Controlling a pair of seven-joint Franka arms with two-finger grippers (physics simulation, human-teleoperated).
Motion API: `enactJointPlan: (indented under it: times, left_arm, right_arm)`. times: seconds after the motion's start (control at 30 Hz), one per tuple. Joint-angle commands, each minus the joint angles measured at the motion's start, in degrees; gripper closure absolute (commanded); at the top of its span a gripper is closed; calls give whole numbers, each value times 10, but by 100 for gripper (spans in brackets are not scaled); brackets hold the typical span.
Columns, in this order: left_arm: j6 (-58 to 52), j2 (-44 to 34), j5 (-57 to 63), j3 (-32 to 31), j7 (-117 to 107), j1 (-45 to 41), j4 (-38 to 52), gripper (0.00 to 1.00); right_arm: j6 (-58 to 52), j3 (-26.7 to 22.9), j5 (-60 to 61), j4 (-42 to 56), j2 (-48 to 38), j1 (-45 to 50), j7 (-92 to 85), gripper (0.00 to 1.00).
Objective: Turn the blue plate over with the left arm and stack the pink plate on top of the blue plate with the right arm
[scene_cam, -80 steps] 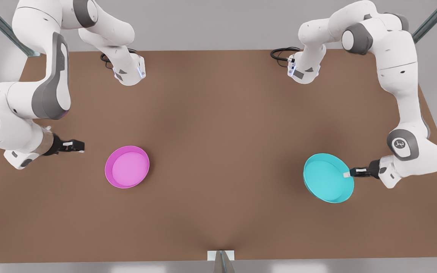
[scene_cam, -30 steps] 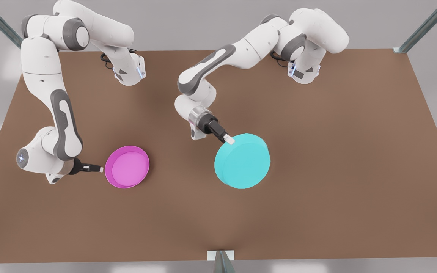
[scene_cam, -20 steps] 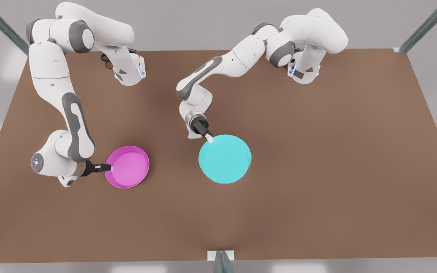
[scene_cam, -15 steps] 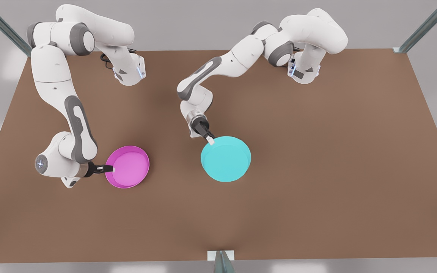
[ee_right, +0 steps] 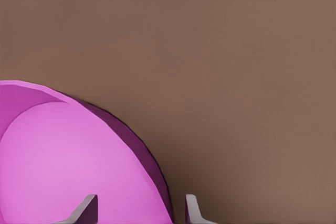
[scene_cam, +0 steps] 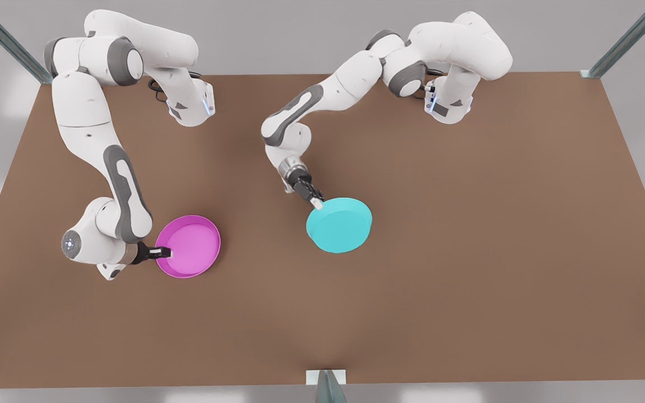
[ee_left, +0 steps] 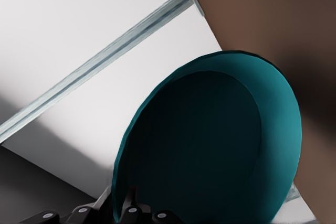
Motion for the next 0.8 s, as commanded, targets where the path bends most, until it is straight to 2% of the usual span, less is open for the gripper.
enactJointPlan:
  times: [0.0,0.13,0.23,0.4,0.5,0.6,0.7,0.77]
  left_arm:
    - [0,0,-78,-1,0,-3,0,1]
    - [0,-15,-179,-2,2,-24,-1,0]
    - [3,-46,-352,-18,34,-22,0,0]
    - [-11,-44,-568,-18,132,11,3,0]
    - [67,-58,-621,-11,104,57,18,0]
    - [152,-96,-624,-9,17,89,16,0]
    - [232,-128,-626,-10,-52,99,20,0]
    - [292,-126,-648,-12,-104,99,54,0]
  right_arm:
    - [0,0,-1,1,0,0,-2,36]
    - [6,0,-23,2,-1,0,-52,33]
    - [11,0,-24,1,0,0,-54,33]
    - [11,0,-21,1,5,0,-48,33]
    - [11,0,-21,1,6,0,-48,33]
    - [11,0,-21,1,6,0,-46,45]
    - [11,0,-21,1,5,0,-46,47]
    - [11,0,-20,1,4,0,-42,48]
